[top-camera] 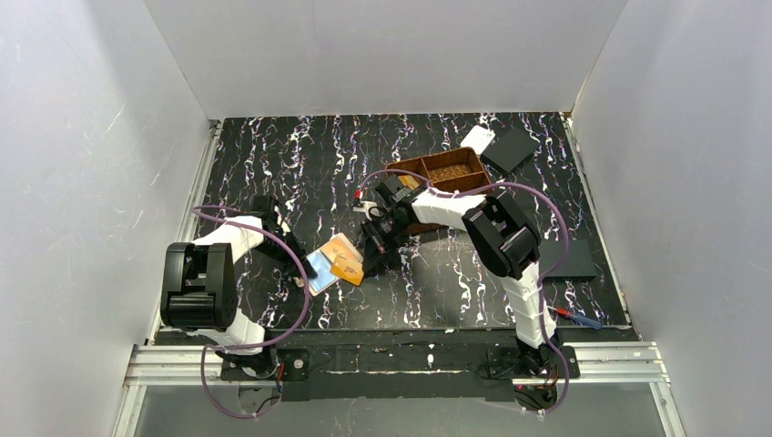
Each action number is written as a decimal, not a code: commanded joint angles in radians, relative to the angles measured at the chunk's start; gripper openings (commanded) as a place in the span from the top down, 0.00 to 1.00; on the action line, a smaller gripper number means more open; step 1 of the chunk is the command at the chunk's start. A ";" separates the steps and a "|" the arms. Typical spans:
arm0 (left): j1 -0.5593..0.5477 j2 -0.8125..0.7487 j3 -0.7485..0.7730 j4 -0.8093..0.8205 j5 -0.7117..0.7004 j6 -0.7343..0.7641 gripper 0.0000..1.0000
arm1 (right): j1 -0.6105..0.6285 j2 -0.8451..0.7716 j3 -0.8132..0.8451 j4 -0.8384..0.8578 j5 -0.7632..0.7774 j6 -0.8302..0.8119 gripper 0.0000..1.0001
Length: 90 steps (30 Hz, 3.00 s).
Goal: Put the credit cards into the card holder
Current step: Insert the credit card into the card holder.
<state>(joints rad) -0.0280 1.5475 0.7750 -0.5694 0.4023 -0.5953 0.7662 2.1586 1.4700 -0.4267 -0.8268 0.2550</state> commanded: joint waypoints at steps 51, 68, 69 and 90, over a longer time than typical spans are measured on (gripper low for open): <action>-0.016 -0.010 -0.042 -0.030 -0.095 0.023 0.95 | 0.032 -0.009 0.211 -0.208 0.229 0.059 0.99; -0.015 -0.021 -0.041 -0.030 -0.091 0.025 0.95 | 0.096 0.023 0.297 -0.288 0.334 0.059 0.99; -0.016 -0.022 -0.042 -0.031 -0.091 0.025 0.95 | 0.101 0.026 0.300 -0.289 0.336 0.059 0.99; -0.015 -0.040 -0.051 -0.031 -0.091 0.020 0.95 | 0.110 0.076 0.184 0.051 0.204 0.219 0.99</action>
<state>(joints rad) -0.0383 1.5257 0.7582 -0.5556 0.3782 -0.5945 0.8753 2.2341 1.7016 -0.5110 -0.6067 0.4046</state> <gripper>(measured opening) 0.049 0.029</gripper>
